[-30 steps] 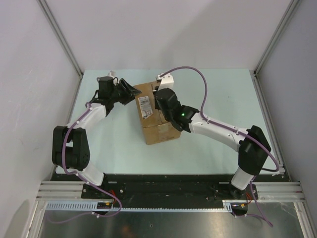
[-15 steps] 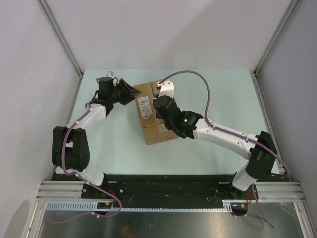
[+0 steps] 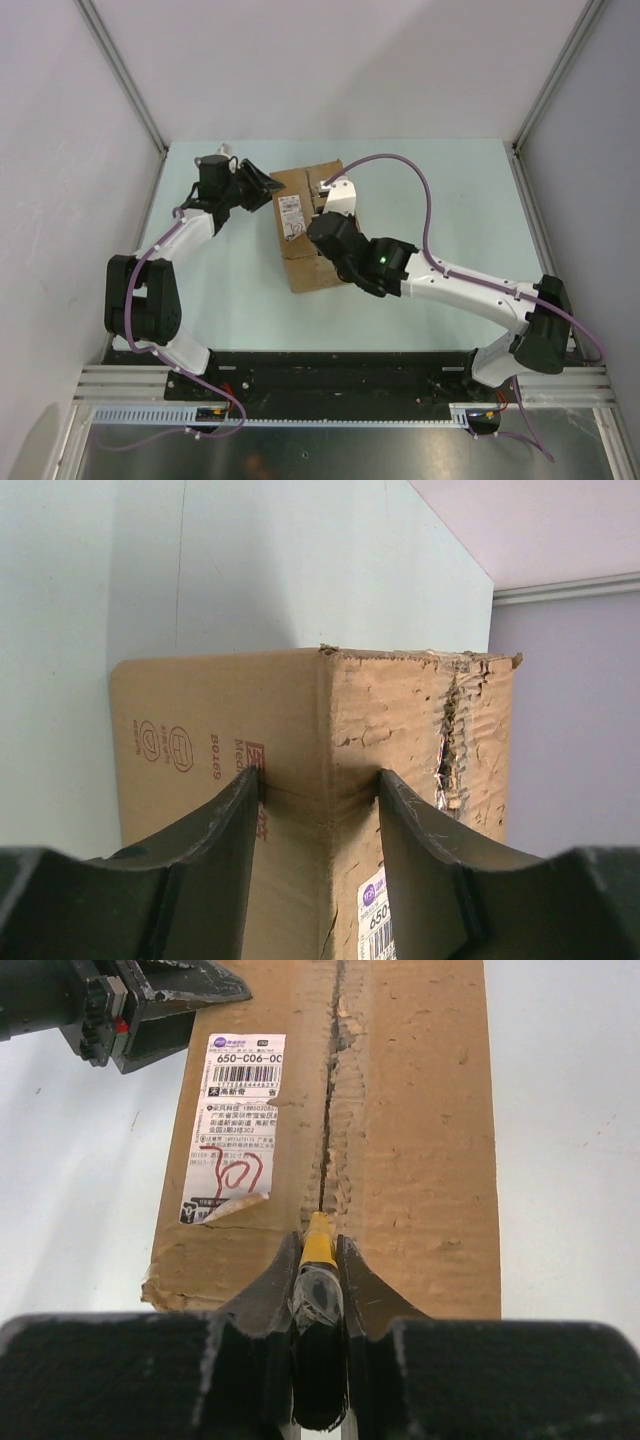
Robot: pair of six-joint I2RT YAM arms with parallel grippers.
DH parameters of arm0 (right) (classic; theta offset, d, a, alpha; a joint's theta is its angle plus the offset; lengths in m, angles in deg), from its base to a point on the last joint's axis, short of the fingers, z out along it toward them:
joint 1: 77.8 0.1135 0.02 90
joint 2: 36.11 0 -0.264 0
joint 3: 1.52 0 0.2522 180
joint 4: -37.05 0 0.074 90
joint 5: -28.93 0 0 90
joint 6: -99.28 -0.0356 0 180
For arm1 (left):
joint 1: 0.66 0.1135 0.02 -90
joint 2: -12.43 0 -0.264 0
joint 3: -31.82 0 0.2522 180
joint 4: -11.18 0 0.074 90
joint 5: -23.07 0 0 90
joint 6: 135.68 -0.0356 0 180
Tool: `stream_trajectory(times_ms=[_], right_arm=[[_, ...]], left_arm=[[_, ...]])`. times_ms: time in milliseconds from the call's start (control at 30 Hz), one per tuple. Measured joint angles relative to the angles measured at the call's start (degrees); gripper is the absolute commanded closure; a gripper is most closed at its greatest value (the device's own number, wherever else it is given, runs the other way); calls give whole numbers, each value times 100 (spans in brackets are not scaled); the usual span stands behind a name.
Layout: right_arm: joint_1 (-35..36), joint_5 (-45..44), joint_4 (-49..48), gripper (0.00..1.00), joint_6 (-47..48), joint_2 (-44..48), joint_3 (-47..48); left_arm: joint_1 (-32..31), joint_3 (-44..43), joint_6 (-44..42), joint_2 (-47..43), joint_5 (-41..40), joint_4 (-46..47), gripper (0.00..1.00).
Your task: Unpack the express box
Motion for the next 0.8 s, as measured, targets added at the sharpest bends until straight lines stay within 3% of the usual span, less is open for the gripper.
stream_trajectory(times_ms=[500, 800], right_arm=[[811, -597, 841, 100, -1093, 393, -39], [1346, -1097, 1657, 100, -2044, 599, -68]], left_arm=[[-39, 216, 345, -267, -470, -20, 56], [-85, 225, 391, -334, -535, -66, 50]])
